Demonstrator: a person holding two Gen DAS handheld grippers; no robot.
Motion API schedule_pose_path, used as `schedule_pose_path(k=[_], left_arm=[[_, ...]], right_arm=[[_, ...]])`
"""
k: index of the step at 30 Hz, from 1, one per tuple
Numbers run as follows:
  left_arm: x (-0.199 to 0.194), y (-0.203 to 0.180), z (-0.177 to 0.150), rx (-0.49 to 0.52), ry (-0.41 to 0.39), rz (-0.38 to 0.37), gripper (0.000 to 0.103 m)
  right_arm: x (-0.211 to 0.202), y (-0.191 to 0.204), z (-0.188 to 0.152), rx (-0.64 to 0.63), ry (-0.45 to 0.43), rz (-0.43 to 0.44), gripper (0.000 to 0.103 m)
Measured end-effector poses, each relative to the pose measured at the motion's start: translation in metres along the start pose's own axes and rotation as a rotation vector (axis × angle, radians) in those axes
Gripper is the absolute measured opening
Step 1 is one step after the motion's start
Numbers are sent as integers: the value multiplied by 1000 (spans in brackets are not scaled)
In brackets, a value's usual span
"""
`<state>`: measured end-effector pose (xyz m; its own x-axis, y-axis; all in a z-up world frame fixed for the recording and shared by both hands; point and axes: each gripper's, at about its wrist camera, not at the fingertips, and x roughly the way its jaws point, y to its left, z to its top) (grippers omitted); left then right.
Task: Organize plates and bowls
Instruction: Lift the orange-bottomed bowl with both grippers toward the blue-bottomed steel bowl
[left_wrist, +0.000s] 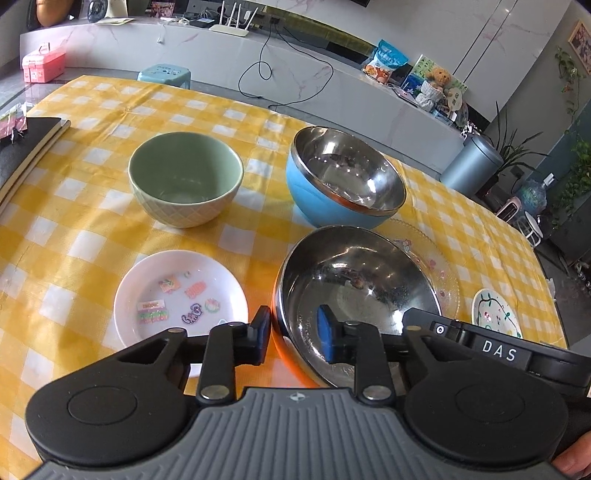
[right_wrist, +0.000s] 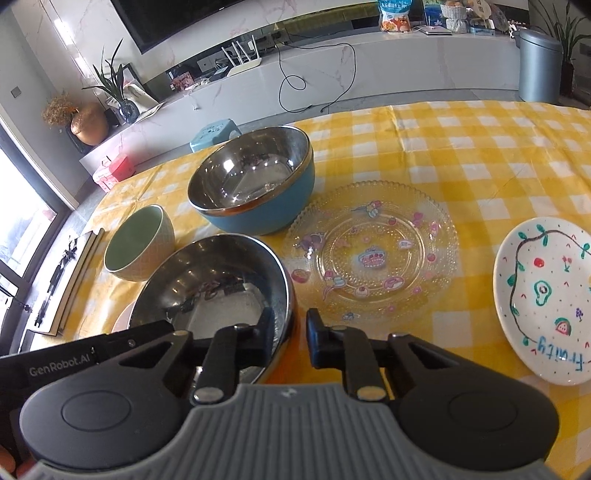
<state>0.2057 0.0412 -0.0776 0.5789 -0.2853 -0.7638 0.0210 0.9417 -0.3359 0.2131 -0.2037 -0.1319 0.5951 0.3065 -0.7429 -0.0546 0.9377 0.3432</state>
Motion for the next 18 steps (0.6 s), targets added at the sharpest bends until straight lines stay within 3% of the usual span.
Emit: schedule_pose_path(k=[4,18], left_arm=[[-1,-1,-2,16,-7,30,16],[-43,-4,-17,28,-48,58,12]], right_arm=[[-2,3,-1,-5,-11,-1,10],[-32,15,-17,-4,-20,13,9]])
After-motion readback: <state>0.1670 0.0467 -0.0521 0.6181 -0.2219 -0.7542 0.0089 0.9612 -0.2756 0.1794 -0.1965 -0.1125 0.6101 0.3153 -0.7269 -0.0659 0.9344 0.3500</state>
